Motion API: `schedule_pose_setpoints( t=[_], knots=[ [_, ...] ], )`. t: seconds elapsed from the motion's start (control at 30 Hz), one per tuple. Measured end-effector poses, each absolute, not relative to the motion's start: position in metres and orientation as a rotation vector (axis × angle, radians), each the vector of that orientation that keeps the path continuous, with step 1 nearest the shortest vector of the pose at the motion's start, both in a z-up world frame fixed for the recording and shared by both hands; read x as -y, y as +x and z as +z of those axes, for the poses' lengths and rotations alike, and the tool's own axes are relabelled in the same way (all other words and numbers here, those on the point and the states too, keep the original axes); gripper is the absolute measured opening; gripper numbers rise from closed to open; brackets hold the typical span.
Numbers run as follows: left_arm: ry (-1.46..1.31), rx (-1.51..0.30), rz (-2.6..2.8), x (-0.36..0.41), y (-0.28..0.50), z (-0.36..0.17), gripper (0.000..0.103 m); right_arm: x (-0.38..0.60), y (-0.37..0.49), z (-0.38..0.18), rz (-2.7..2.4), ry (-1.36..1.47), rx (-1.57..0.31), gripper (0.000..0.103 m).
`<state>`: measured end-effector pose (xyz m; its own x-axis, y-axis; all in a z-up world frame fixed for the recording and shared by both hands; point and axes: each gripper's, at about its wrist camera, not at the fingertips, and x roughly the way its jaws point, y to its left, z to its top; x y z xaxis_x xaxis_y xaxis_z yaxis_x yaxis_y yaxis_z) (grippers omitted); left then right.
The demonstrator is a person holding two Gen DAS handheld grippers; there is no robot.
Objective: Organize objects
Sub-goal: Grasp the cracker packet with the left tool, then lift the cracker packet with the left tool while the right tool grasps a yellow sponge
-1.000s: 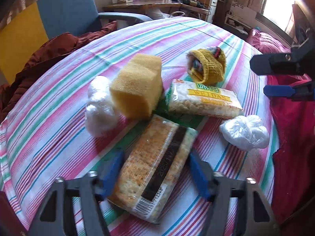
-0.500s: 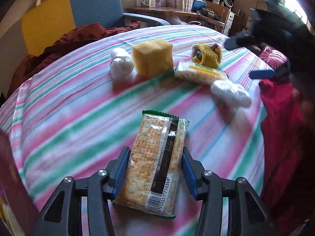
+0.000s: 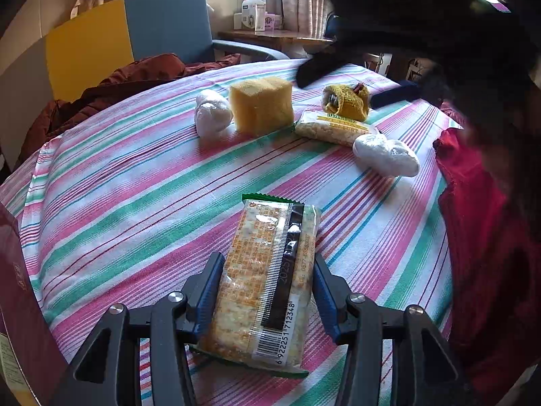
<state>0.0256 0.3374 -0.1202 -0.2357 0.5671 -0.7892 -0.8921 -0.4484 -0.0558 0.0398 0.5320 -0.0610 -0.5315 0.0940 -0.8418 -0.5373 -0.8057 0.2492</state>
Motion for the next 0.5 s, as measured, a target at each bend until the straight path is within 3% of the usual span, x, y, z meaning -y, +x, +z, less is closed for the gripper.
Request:
schedule_pose_setpoints(
  t=[0.27,0.3,0.4,0.5],
  knots=[
    [-0.944,-0.480,1.838,-0.340,0.022,-0.122,0.051,-0.540,-0.032,-0.077,2.336,-1.347,-0.494,0.101],
    [-0.944,-0.477,1.837,-0.340,0.022,-0.122,0.051,-0.542,-0.037,-0.080,2.334,-1.362,-0.481,0.098],
    [-0.947,-0.468,1.834,-0.338,0.021,-0.123,0.051,-0.541,-0.043,-0.084,2.338,-1.387,-0.467,0.063],
    [-0.949,-0.464,1.831,-0.339,0.020,-0.122,0.051,-0.534,-0.030,-0.070,2.376,-1.338,-0.458,0.062]
  ],
)
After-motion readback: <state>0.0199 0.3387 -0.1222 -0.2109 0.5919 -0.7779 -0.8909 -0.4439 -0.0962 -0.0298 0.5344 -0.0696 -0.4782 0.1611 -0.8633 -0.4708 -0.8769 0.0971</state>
